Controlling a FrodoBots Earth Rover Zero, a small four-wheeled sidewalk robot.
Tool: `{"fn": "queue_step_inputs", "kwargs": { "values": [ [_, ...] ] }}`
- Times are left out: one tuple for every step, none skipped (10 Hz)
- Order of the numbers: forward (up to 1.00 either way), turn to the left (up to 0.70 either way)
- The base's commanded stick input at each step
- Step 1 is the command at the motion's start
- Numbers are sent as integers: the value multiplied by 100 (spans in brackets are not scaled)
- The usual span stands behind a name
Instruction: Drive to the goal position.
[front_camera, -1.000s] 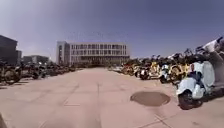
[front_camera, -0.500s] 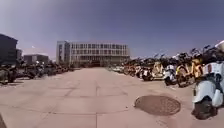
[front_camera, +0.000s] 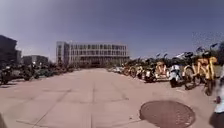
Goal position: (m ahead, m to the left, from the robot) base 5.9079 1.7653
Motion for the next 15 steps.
{"fn": "queue_step_inputs", "kwargs": {
  "values": [
    [70, 0],
    [70, 0],
    [70, 0],
    [70, 0],
    [70, 0],
    [70, 0],
    [70, 0],
    [70, 0],
    [70, 0],
    [70, 0],
    [70, 0],
    [70, 0],
    [70, 0],
    [70, 0],
    [70, 0]
  ]
}}
